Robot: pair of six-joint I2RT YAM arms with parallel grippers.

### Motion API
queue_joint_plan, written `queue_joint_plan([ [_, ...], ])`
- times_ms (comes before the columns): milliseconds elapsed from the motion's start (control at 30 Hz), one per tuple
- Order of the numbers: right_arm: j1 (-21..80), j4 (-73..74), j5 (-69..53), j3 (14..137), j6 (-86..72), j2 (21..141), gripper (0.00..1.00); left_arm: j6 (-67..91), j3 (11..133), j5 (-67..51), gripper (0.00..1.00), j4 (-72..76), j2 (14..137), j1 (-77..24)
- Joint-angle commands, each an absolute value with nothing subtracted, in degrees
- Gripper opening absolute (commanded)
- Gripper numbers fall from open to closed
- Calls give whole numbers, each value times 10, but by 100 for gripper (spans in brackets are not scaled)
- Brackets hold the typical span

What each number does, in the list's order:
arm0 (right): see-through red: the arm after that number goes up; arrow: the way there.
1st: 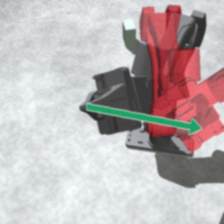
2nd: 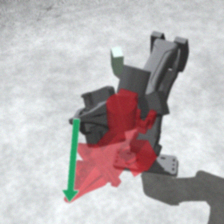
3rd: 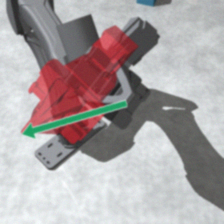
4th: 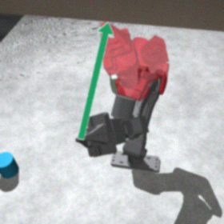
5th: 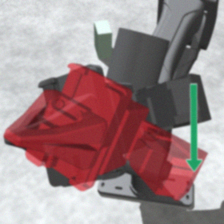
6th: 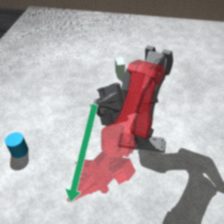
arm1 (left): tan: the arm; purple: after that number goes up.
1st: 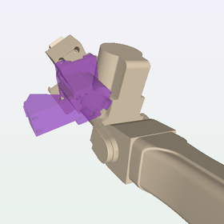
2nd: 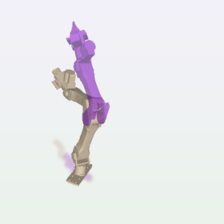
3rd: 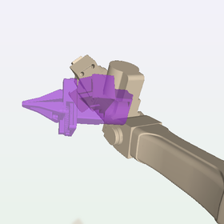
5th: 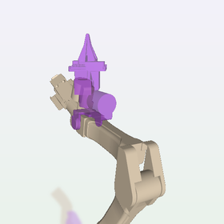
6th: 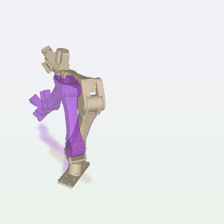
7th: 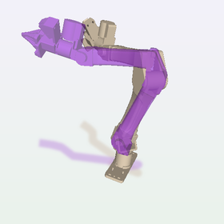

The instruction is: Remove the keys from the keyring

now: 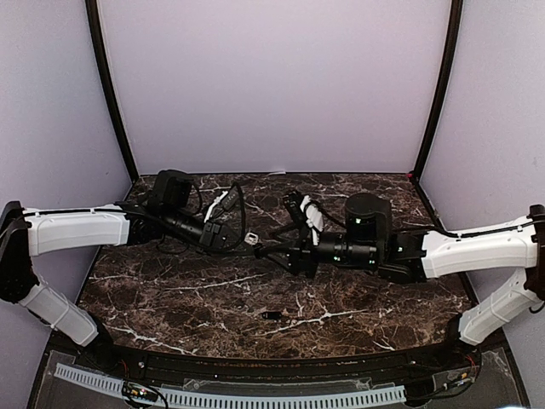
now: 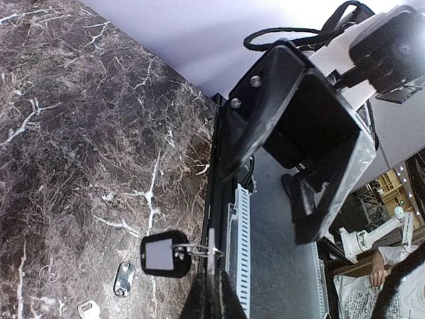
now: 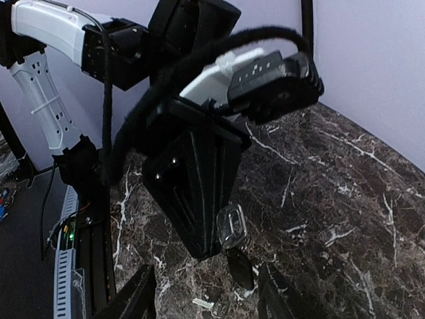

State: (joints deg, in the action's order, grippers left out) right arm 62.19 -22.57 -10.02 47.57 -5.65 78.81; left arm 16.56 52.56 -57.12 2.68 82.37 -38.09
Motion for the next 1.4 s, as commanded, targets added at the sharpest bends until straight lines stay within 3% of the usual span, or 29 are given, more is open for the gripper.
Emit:
queue_joint_plan([
  [0,620,-194,-153,481,-112,807,54,148,539,-588,0,14,820,-381],
  [67,611,-234,-184,460,-133,808,55,147,539,-600,0,17,819,-381],
  [167,593,-292,-226,429,-156,808,85,147,538,-615,0,20,817,-382],
  [233,587,-321,-231,411,-157,803,87,145,537,-619,0,22,817,-385],
  [400,561,-388,-273,385,-194,805,88,148,532,-658,0,44,814,-391],
  [600,541,-589,-338,318,-259,818,86,144,526,-726,0,65,797,-401],
  [933,570,-555,-439,415,-198,879,83,105,541,-772,0,25,793,-417],
  [1200,602,-510,-439,467,-152,927,82,106,540,-781,0,28,787,-417],
  [1367,606,-518,-462,484,-162,947,70,109,538,-784,0,33,786,-418],
])
